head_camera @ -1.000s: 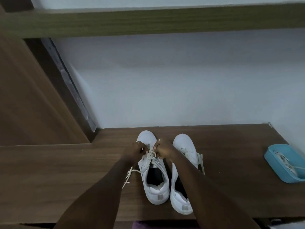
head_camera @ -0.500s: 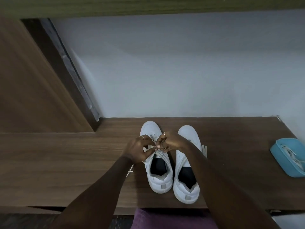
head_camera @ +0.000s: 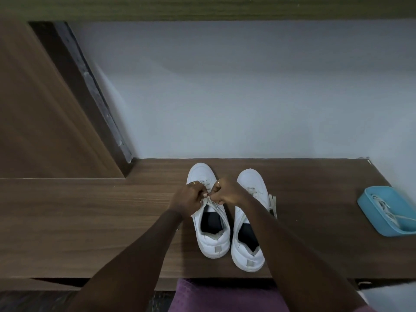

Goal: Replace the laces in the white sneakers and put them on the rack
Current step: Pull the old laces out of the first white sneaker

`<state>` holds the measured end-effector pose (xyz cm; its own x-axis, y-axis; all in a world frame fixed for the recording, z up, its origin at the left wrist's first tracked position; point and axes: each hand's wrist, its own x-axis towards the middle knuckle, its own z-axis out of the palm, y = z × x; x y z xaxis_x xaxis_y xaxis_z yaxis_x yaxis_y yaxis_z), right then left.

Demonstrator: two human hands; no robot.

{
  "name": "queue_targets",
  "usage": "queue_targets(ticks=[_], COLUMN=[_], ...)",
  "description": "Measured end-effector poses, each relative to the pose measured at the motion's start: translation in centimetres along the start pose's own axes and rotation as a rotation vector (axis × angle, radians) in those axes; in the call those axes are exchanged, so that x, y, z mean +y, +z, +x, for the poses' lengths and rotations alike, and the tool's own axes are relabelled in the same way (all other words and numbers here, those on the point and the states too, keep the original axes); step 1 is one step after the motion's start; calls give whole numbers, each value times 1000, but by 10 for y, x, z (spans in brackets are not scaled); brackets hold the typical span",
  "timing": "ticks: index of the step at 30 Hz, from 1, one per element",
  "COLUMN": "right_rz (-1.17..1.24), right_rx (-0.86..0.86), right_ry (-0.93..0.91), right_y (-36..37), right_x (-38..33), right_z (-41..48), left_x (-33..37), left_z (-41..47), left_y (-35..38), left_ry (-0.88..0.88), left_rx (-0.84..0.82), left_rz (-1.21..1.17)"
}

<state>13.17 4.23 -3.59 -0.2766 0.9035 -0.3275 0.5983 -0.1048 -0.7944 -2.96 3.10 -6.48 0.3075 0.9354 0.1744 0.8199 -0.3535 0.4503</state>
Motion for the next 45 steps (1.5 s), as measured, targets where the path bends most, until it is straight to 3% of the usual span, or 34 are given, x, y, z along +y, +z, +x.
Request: queue_targets(ticks=[6,11,13,17,20,24,31,34,38,42,45], right_rz=[227,562,601,775,687,481,622,693,595,303,-219], right_rx=[43,37,10,-66,-45,207,554,657,675,520,404], right_ry=[52,125,161,223,215,293,433,480,424,226,268], right_y=[0,5,7,-3,-18,-37,-81,-103,-116,-98,-72], right_x=[3,2,1,-3,-3,3,19,21,22,9,6], right_z=[-3,-9,-9,-11,-12,1,6,4,4,19,26], left_x=[6,9,9,0,-17,-32,-59,-75,-79,-62,-28], left_z=[9,6,5,9,8,0,1,8,21,20,15], left_y=[-8,-25,-28,-39,-57,-73,-84,-93,-98,-87,-82], left_ry=[-363,-367,-515,-672,-799,-923,-964,-1004,-1015,-775,-561], left_rx=[-235,-334,-336,-114,50,184,460,490,355,-54,-432], left_rz=[-412,-575,-705,-1040,-1306,-1490,-1688,-1569,-1154,-609,-162])
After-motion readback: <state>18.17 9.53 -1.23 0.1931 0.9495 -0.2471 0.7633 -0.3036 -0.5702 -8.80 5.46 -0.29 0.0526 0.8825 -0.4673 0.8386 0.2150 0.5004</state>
